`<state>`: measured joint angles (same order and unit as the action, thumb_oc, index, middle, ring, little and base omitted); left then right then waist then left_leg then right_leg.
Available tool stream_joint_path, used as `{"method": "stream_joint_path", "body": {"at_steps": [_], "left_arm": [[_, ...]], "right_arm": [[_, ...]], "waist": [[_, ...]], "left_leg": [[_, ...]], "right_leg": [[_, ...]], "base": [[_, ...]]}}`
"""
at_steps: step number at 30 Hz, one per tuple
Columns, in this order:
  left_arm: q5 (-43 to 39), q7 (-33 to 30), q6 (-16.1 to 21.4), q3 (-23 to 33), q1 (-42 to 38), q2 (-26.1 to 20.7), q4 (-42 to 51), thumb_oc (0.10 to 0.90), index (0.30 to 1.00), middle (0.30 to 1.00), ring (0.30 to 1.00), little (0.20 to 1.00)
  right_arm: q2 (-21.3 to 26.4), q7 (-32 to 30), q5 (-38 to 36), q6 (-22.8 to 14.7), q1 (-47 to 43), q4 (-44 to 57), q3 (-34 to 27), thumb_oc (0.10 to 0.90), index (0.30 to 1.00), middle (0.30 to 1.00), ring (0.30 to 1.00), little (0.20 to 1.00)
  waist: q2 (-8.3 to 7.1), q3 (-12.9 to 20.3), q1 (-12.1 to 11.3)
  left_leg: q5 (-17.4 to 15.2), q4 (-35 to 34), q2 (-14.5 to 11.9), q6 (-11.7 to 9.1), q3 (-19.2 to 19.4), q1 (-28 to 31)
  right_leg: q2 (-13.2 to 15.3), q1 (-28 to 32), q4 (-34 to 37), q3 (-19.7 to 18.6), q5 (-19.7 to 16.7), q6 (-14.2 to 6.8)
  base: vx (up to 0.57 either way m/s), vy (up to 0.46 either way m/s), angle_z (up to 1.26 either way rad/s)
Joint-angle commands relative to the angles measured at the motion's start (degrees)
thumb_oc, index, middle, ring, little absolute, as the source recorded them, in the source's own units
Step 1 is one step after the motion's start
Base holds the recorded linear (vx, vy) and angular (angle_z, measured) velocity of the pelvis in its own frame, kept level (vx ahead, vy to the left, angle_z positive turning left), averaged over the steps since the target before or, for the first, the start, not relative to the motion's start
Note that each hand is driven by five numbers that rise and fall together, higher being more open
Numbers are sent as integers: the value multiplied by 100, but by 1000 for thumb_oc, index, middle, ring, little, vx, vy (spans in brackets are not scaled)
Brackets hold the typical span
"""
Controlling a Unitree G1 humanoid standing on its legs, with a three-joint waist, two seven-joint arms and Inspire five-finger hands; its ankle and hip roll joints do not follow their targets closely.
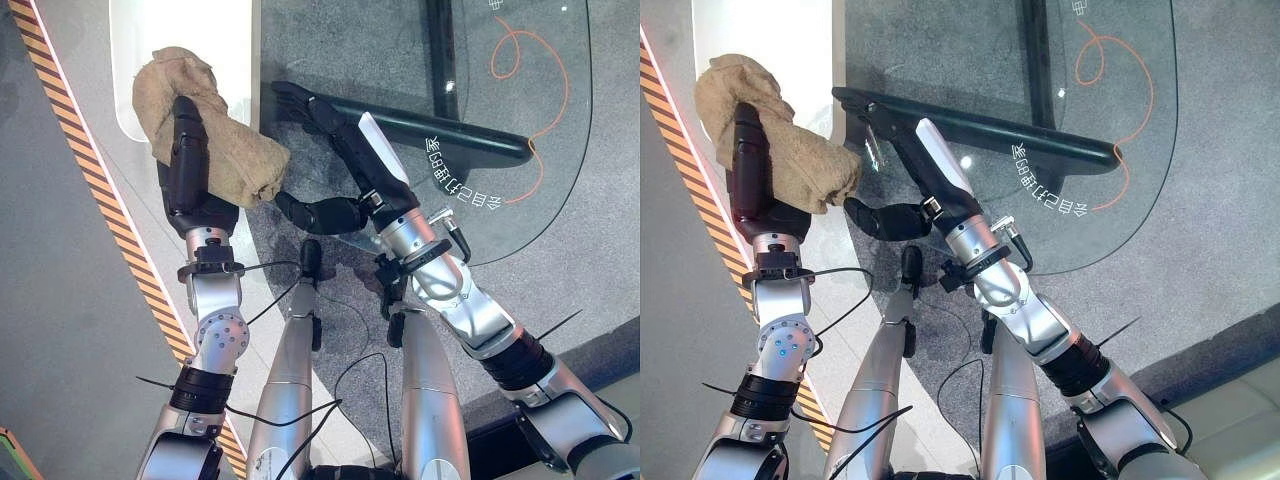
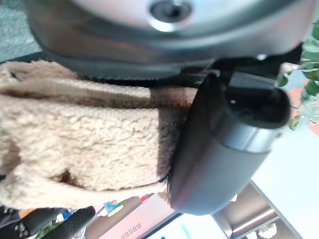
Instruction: Wipe the table with a cloth and put it in the basket.
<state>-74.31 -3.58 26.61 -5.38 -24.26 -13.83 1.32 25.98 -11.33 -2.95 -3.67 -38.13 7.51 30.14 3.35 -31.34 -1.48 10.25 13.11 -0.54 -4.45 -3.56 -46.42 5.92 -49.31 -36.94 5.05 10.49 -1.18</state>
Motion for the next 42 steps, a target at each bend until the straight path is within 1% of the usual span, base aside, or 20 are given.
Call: {"method": "stream_joint_path", "body": {"at_steps": [1, 3, 7, 11, 12, 18, 21, 23, 24, 27, 28, 30, 32, 33, 36, 39, 40, 42], "left_arm": [[613, 270, 632, 515, -637, -103, 616, 100, 300, 300, 300, 200], [609, 280, 652, 535, -639, -106, 597, 100, 300, 300, 300, 200], [580, 355, 751, 576, -566, -117, 528, 100, 300, 300, 300, 200], [630, 407, 836, 655, -502, -162, 490, 100, 300, 300, 300, 200], [644, 407, 839, 663, -498, -165, 489, 100, 300, 300, 300, 200], [695, 418, 928, 799, -487, -240, 365, 100, 300, 300, 300, 200], [763, 361, 1014, 855, -564, -313, 219, 100, 300, 300, 300, 200], [808, 352, 1045, 882, -588, -329, 139, 100, 300, 300, 300, 200], [867, 307, 1084, 903, -634, -390, 60, 100, 300, 300, 300, 200], [1016, 167, 1182, 921, -769, -502, -132, 100, 300, 300, 300, 200], [1055, 126, 1199, 927, -801, -523, -162, 100, 300, 300, 300, 200], [1105, 44, 1228, 936, -910, -593, -285, 100, 300, 300, 300, 200], [1351, -226, 1292, 920, -1195, -770, -531, 100, 300, 300, 300, 200], [1371, -262, 1289, 919, -1237, -791, -557, 100, 300, 300, 300, 200], [1751, -814, 1281, 868, -1678, -1084, -871, 100, 300, 300, 300, 200], [2067, -1214, 1281, 793, -2094, -1280, -1257, 100, 300, 300, 300, 200], [2204, -1434, 1289, 714, -2372, -1422, -1540, 100, 300, 300, 300, 200], [2327, -1634, 1297, 625, -2611, -1518, -1749, 100, 300, 300, 300, 200]], "right_arm": [[-383, -434, -167, -437, -526, 399, -330, 800, 900, 900, 900, 900], [-366, -578, -140, -442, -448, 296, -396, 800, 900, 900, 900, 900], [-269, -1097, 14, -532, -181, -75, -693, 800, 900, 900, 900, 900], [-203, -1510, 36, -834, 170, -513, -1116, 800, 900, 900, 900, 900], [-199, -1539, 52, -852, 197, -537, -1149, 800, 900, 900, 900, 900], [-150, -2319, 113, -1069, 451, -1019, -1634, 800, 900, 900, 900, 900], [-84, -3101, 79, -1025, 493, -1477, -1958, 800, 900, 900, 900, 900], [-35, -3456, -39, -1016, 496, -1797, -2122, 800, 900, 900, 900, 900], [33, -3794, -74, -1001, 493, -2150, -2239, 800, 900, 900, 900, 900], [146, -4301, -361, -1067, 453, -2894, -2369, 800, 900, 900, 900, 900], [167, -4395, -415, -1017, 438, -2988, -2386, 800, 900, 900, 900, 900], [202, -4513, -553, -1128, 403, -3411, -2422, 800, 900, 900, 900, 900], [250, -4731, -861, -1126, 293, -4086, -2419, 800, 900, 900, 900, 900], [258, -4736, -871, -1158, 273, -4191, -2414, 800, 900, 900, 900, 900], [337, -4871, -1207, -1035, 157, -4954, -2322, 800, 900, 900, 900, 900], [367, -4631, -1690, -1185, 78, -5769, -2315, 800, 900, 900, 900, 900], [410, -4441, -1775, -1281, 18, -6294, -2330, 800, 900, 900, 900, 900], [443, -4349, -1817, -1328, -38, -6629, -2285, 800, 900, 900, 900, 900]], "waist": [[-180, 154, -94], [-180, 154, -76], [-170, 154, -18], [-187, 154, 51], [-188, 154, 57], [-188, 154, 123], [-165, 154, 147], [-156, 154, 154], [-147, 154, 161], [-124, 154, 166], [-123, 154, 167], [-113, 154, 170], [-98, 154, 178], [-97, 154, 177], [-76, 154, 200], [-58, 154, 231], [-46, 154, 254], [-44, 154, 269]], "left_leg": [[-973, 679, 620, 451, 351, 181], [-974, 671, 613, 447, 363, 186], [-997, 682, 599, 448, 378, 190], [-1029, 679, 580, 467, 405, 194], [-1031, 680, 581, 467, 406, 196], [-1050, 672, 572, 468, 414, 251], [-1071, 679, 557, 465, 419, 258], [-1088, 687, 552, 465, 419, 255], [-1100, 689, 550, 464, 413, 266], [-1114, 682, 534, 468, 422, 283], [-1117, 684, 531, 466, 424, 284], [-1127, 687, 520, 463, 434, 296], [-1141, 699, 504, 450, 443, 307], [-1140, 700, 502, 446, 444, 304], [-1141, 718, 470, 418, 459, 301], [-1151, 728, 438, 411, 483, 287], [-1167, 752, 426, 417, 495, 282], [-1174, 764, 412, 417, 515, 267]], "right_leg": [[-464, 287, 1475, 75, -940, -157], [-456, 291, 1490, 72, -945, -159], [-454, 283, 1490, 35, -949, -164], [-466, 264, 1489, -5, -967, -181], [-467, 264, 1489, -9, -970, -183], [-460, 301, 1504, -49, -996, -200], [-455, 299, 1487, -78, -993, -213], [-463, 293, 1481, -93, -993, -210], [-464, 298, 1480, -108, -997, -213], [-473, 313, 1480, -134, -996, -207], [-476, 315, 1481, -138, -995, -207], [-477, 325, 1477, -143, -994, -204], [-477, 342, 1483, -154, -995, -187], [-476, 340, 1484, -153, -996, -187], [-456, 357, 1491, -148, -992, -169], [-454, 346, 1495, -157, -981, -146], [-456, 339, 1482, -164, -970, -138], [-453, 331, 1488, -166, -962, -131]], "base": [[0, 0, 0], [0, 0, 0], [-4, 19, -3], [0, 0, 0], [0, 0, 0], [0, 0, 0], [1, 12, -2], [0, 0, 0], [0, 0, 0], [4, 11, -3], [5, 11, -6], [4, 10, -5], [1, 8, -2], [0, 0, 0], [0, 0, 0], [0, 0, 0], [0, 0, 0], [0, 0, 0]]}}
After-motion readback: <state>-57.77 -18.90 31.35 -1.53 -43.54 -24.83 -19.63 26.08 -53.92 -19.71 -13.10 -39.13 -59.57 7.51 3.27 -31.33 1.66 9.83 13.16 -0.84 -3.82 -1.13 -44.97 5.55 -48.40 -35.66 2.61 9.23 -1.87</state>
